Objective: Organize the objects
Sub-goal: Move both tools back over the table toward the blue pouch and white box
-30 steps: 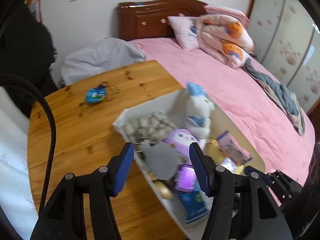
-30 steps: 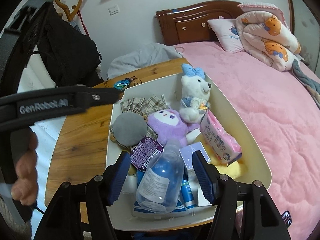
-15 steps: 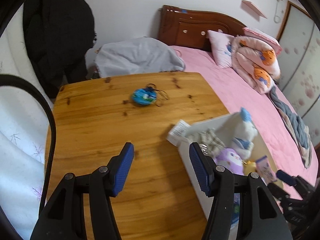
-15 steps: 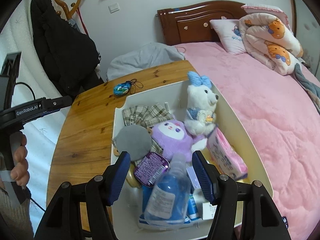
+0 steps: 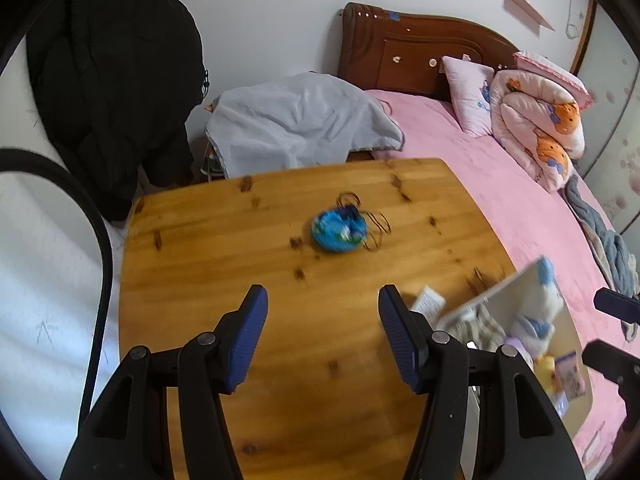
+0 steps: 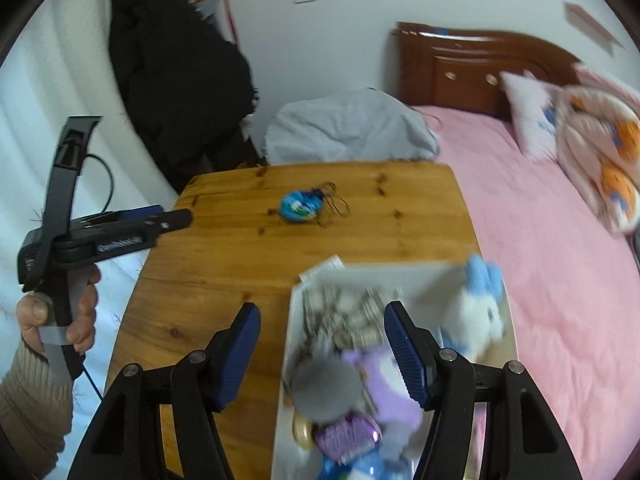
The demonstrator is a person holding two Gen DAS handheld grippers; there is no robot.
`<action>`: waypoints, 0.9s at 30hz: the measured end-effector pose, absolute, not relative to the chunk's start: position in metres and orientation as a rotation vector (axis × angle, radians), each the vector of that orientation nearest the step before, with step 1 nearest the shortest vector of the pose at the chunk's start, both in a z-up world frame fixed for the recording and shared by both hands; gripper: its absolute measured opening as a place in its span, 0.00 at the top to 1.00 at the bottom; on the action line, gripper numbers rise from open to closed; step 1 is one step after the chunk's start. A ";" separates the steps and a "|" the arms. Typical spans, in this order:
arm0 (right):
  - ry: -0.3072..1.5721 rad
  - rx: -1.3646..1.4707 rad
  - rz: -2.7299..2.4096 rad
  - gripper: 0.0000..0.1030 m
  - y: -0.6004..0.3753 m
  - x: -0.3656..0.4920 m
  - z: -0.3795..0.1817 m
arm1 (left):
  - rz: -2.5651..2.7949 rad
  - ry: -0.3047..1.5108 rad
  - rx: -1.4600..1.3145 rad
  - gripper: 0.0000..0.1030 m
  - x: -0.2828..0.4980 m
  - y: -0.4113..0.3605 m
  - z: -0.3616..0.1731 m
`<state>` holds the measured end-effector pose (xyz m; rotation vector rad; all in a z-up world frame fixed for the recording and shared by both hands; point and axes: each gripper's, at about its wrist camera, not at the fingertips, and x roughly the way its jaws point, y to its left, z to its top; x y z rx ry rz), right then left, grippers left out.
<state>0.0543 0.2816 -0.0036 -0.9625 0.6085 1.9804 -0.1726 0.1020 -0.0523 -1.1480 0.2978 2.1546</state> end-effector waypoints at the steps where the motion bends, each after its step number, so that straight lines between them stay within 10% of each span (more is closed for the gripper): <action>1: 0.605 -0.971 1.990 0.37 0.287 0.048 -0.001 | 2.160 0.303 -1.153 0.40 -0.180 0.105 -0.052; 27: 0.740 -1.626 1.929 0.20 0.427 -0.064 -0.146 | 1.817 0.079 -1.601 0.40 -0.304 0.207 -0.188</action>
